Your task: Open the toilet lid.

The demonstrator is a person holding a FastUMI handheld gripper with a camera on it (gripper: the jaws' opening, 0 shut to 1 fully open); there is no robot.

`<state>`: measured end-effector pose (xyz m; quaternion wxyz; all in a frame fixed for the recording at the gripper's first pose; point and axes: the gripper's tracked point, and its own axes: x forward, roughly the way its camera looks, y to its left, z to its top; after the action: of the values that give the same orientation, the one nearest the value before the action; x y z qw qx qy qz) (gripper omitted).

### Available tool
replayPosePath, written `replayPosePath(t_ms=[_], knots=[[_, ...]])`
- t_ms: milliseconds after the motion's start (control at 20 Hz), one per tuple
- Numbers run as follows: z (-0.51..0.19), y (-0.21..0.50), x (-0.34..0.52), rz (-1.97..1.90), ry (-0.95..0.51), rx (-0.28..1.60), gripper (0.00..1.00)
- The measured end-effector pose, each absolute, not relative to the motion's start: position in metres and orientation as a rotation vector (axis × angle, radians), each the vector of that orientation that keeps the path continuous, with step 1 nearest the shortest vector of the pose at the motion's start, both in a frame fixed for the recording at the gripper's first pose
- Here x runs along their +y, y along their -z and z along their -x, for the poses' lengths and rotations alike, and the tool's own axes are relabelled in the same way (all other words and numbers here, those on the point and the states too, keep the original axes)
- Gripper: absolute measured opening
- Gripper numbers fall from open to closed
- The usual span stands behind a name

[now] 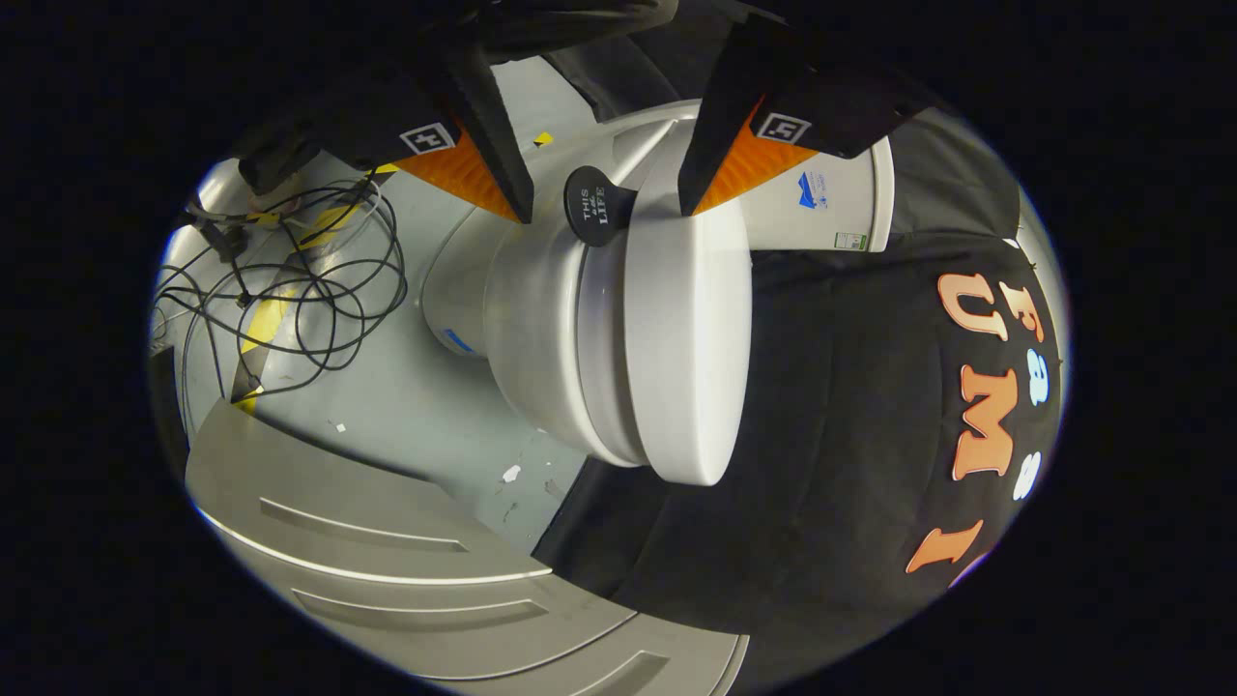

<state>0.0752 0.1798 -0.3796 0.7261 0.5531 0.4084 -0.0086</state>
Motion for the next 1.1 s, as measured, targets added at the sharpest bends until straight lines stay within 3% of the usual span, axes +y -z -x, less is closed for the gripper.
replayPosePath(t_ms=[150,450,550,650,750,850,1050,1100], knots=[[-0.086,0.372,0.167,-1.234,0.031,0.819,0.94],[-0.086,0.372,0.172,-1.278,0.008,0.836,0.69],[-0.083,0.376,0.171,-1.271,0.024,0.854,0.69],[-0.084,0.378,0.172,-1.279,0.026,0.864,0.5],[-0.083,0.381,0.168,-1.268,0.044,0.873,0.5],[-0.08,0.387,0.166,-1.255,0.064,0.892,0.2],[-0.08,0.385,0.169,-1.269,0.057,0.889,0.19],[-0.081,0.382,0.167,-1.27,0.057,0.887,0.15]])
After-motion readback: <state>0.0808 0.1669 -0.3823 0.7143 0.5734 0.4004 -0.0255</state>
